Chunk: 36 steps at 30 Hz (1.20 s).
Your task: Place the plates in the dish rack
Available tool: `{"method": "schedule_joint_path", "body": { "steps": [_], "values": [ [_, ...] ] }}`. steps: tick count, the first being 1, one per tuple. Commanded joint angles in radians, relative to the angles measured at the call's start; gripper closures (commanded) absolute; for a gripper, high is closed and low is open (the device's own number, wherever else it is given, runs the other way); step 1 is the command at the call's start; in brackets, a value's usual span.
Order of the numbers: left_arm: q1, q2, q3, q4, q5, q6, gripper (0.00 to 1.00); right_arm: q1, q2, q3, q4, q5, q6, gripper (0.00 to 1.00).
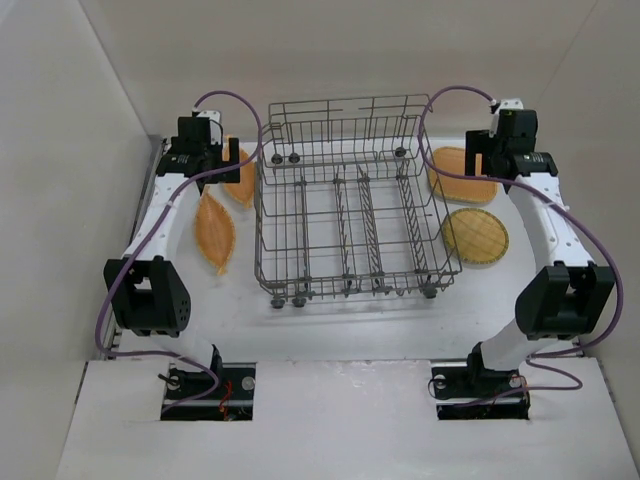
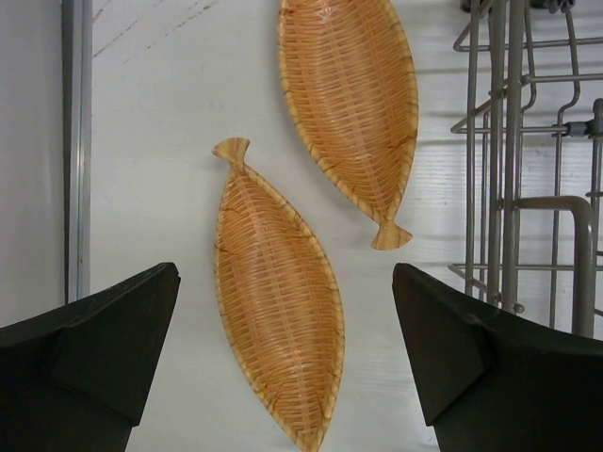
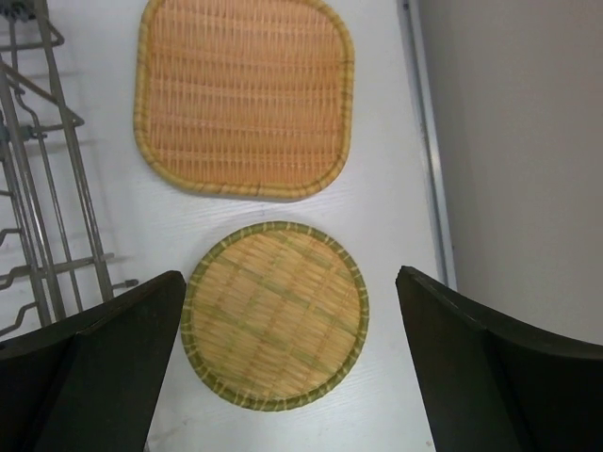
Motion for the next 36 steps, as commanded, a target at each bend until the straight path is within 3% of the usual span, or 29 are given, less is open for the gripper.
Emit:
{"method": "schedule_joint_path", "body": {
  "steps": [1, 5, 11, 16, 18, 20, 27, 36],
  "values": [
    [0.011, 0.008, 0.058, 0.013, -0.013, 0.001, 0.0, -0.011, -0.078, 0.001, 0.148, 0.029, -0.054, 0.0],
    [0.011, 0.031, 0.094, 0.001, -0.015, 0.004, 0.0, -0.032, -0.108, -0.018, 0.218, -0.029, -0.094, 0.0],
    [0.008, 0.044, 0.119, 0.001, -0.015, 0.014, 0.0, -0.088, -0.07, 0.045, 0.284, 0.015, -0.057, 0.0],
    [0.007, 0.047, 0.127, 0.012, -0.021, 0.026, 0.0, -0.074, -0.063, -0.03, 0.519, 0.018, -0.187, 0.0],
    [0.007, 0.052, 0.134, 0.013, -0.024, 0.029, 0.0, -0.04, -0.015, 0.007, 0.47, 0.047, -0.23, 0.0],
    [0.007, 0.057, 0.145, 0.01, -0.028, 0.029, 0.0, -0.034, 0.007, 0.048, 0.43, -0.065, -0.148, 0.0],
    [0.005, 0.064, 0.171, -0.003, -0.041, 0.04, 0.0, -0.18, 0.246, 0.333, 0.117, -0.426, 0.169, 0.0],
    [0.005, 0.1, 0.237, -0.065, -0.044, 0.057, 0.0, -0.344, 0.514, 0.539, -0.069, -0.603, 0.299, 0.04]
  ]
}}
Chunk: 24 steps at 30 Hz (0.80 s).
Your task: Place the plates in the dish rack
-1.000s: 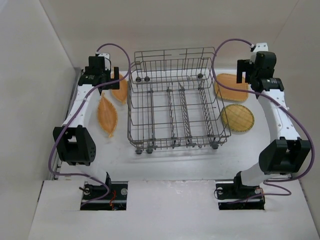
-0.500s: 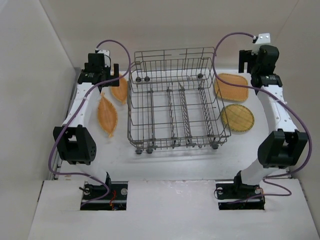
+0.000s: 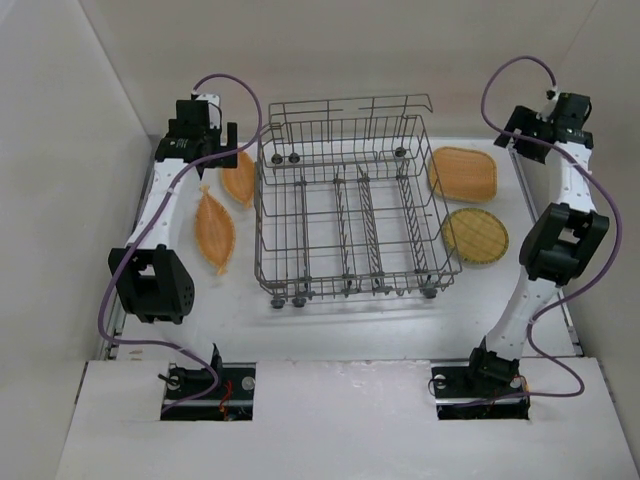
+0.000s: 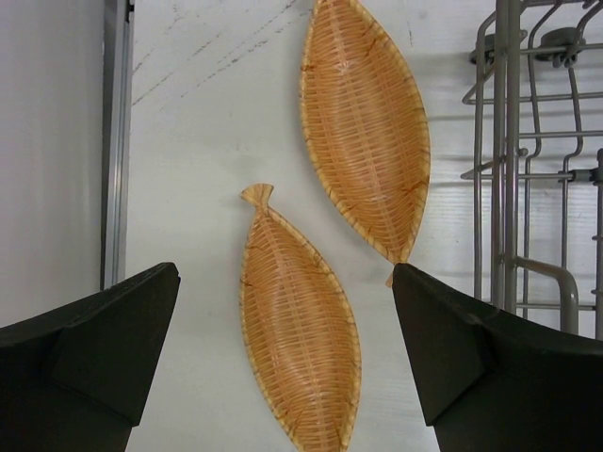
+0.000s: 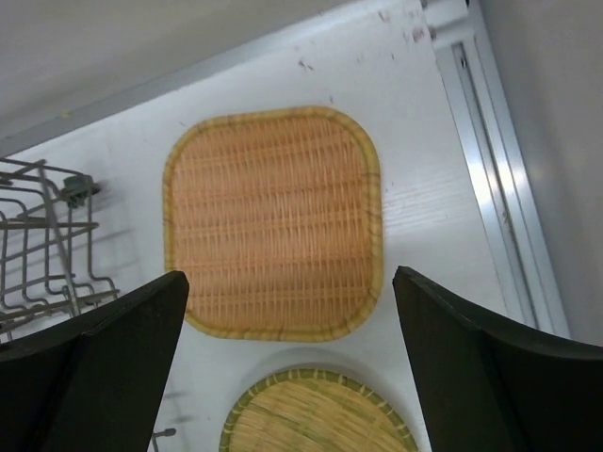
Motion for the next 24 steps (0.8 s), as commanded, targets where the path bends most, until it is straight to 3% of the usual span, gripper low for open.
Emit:
{"method": "schedule_joint_path", "body": {
  "steps": [1, 4, 17, 24],
  "values": [
    [0.0, 0.015, 0.079, -0.03, -0.015, 0.014, 0.0, -0.043, 0.042, 0.063, -0.095, -0.143, 0.081, 0.05],
    [0.0, 0.038, 0.119, -0.052, -0.016, 0.021, 0.0, -0.069, 0.071, 0.058, -0.12, -0.218, 0.099, 0.06],
    [0.013, 0.077, 0.213, -0.118, -0.012, 0.043, 0.0, -0.147, 0.174, -0.034, -0.164, -0.471, 0.148, 0.28],
    [0.023, 0.091, 0.239, -0.141, -0.015, 0.049, 0.0, -0.144, 0.24, -0.02, -0.154, -0.462, 0.132, 0.33]
  ]
}}
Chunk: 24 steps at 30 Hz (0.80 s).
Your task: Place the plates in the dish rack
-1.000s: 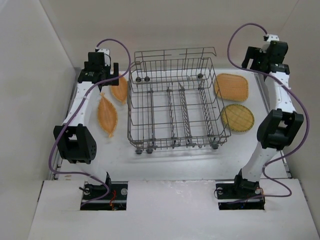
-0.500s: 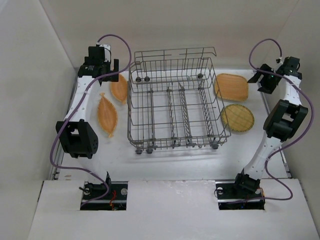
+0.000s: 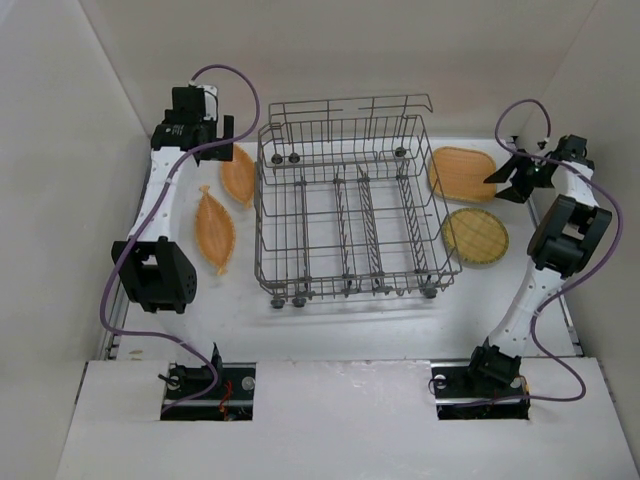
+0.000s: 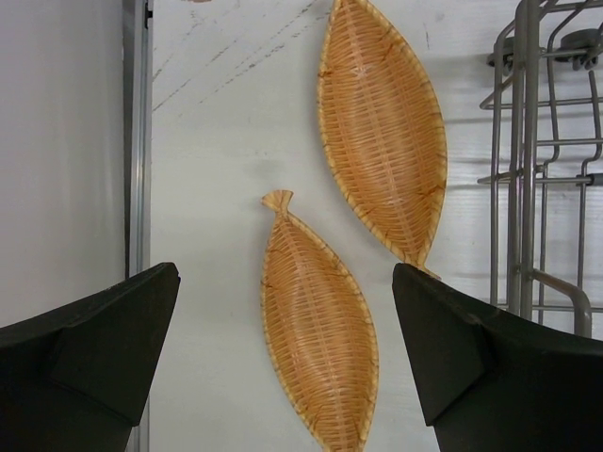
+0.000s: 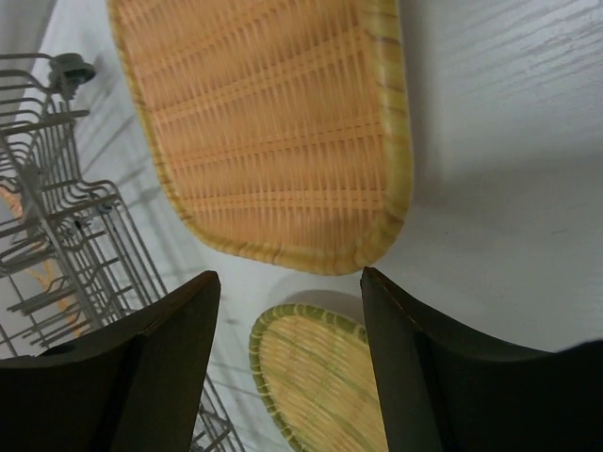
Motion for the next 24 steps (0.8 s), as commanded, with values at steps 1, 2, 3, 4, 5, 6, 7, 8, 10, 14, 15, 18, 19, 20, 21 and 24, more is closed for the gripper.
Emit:
{"method": "schedule_joint_path", "body": {
  "steps": [1, 2, 3, 4, 5, 6, 7, 8, 10, 14, 15, 18, 19, 20, 21, 24],
  "values": [
    [0.008, 0.005, 0.059, -0.019, -0.012, 0.014, 0.0, -0.001, 0.026, 0.029, 0.014, -0.015, -0.016, 0.32],
    [0.008, 0.008, 0.062, -0.023, -0.012, 0.014, 0.0, -0.001, 0.036, 0.041, 0.014, 0.005, -0.031, 0.32],
    [0.007, 0.012, 0.067, -0.025, -0.012, 0.016, 0.0, -0.001, 0.046, 0.055, 0.011, 0.017, -0.041, 0.32],
    [0.005, 0.015, 0.07, -0.028, -0.012, 0.016, 0.0, -0.001, 0.058, 0.072, 0.007, 0.025, -0.05, 0.32],
    [0.004, 0.02, 0.073, -0.03, -0.012, 0.017, 0.0, -0.001, 0.07, 0.082, 0.007, 0.028, -0.05, 0.31],
    [0.004, 0.023, 0.076, -0.033, -0.012, 0.017, 0.0, -0.001, 0.079, 0.093, 0.005, 0.028, -0.054, 0.31],
    [0.002, 0.026, 0.078, -0.034, -0.012, 0.017, 0.0, -0.001, 0.087, 0.102, -0.001, 0.037, -0.059, 0.31],
    [-0.001, 0.029, 0.079, -0.034, -0.014, 0.017, 0.0, -0.004, 0.093, 0.11, -0.004, 0.042, -0.067, 0.32],
    [-0.007, 0.032, 0.084, -0.036, -0.014, 0.017, 0.0, -0.004, 0.101, 0.122, -0.009, 0.05, -0.074, 0.33],
    [-0.019, 0.045, 0.101, -0.036, -0.021, 0.023, 0.0, -0.007, 0.125, 0.173, -0.009, 0.076, -0.074, 0.36],
    [-0.019, 0.051, 0.107, -0.036, -0.023, 0.028, 0.0, -0.006, 0.133, 0.191, -0.012, 0.094, -0.071, 0.36],
    [-0.019, 0.063, 0.125, -0.04, -0.029, 0.034, 0.0, -0.006, 0.158, 0.239, -0.021, 0.123, -0.07, 0.38],
    [-0.019, 0.068, 0.133, -0.043, -0.032, 0.037, 0.0, -0.006, 0.168, 0.253, -0.021, 0.123, -0.064, 0.4],
    [-0.019, 0.071, 0.139, -0.048, -0.034, 0.039, 0.0, -0.006, 0.176, 0.266, -0.021, 0.122, -0.064, 0.41],
    [-0.021, 0.074, 0.145, -0.053, -0.034, 0.042, 0.0, -0.006, 0.185, 0.28, -0.024, 0.125, -0.062, 0.42],
    [-0.024, 0.081, 0.16, -0.063, -0.04, 0.048, 0.0, -0.006, 0.219, 0.32, -0.038, 0.131, -0.058, 0.4]
  ]
}}
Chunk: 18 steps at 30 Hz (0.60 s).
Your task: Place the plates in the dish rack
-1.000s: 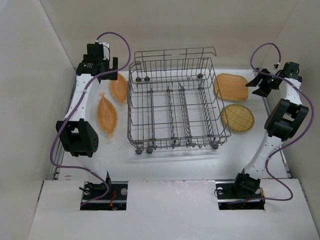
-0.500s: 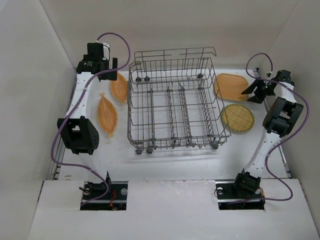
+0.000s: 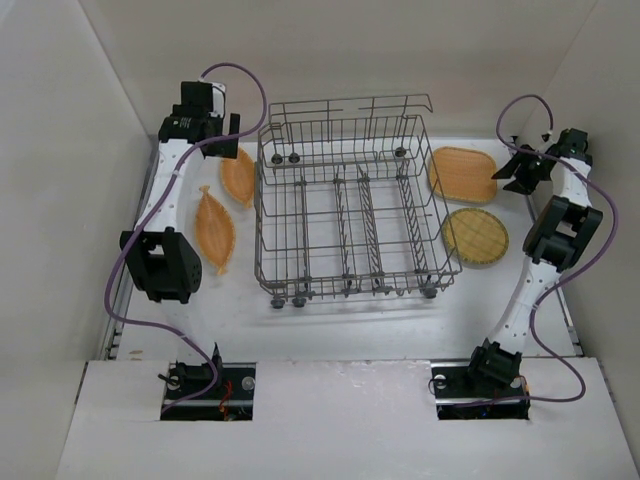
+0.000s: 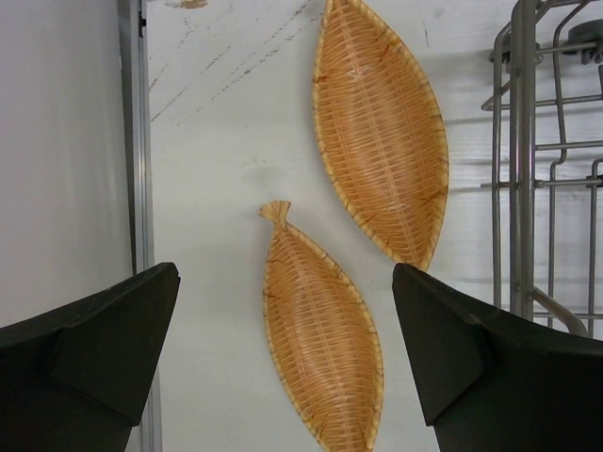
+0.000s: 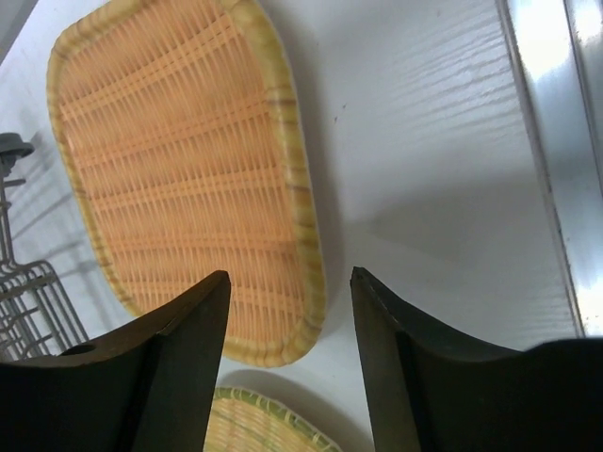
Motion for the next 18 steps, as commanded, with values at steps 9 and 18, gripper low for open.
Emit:
{"method": "schedule_joint_path", "body": {
  "steps": [9, 18],
  "values": [
    [-0.029, 0.013, 0.09, -0.03, -0.044, 0.036, 0.0, -0.014, 0.11, 0.139, -0.045, -0.084, 0.006, 0.44],
    [-0.057, 0.028, 0.111, -0.031, -0.079, 0.061, 0.0, -0.017, 0.234, 0.329, -0.138, -0.16, -0.014, 0.6]
  ]
}}
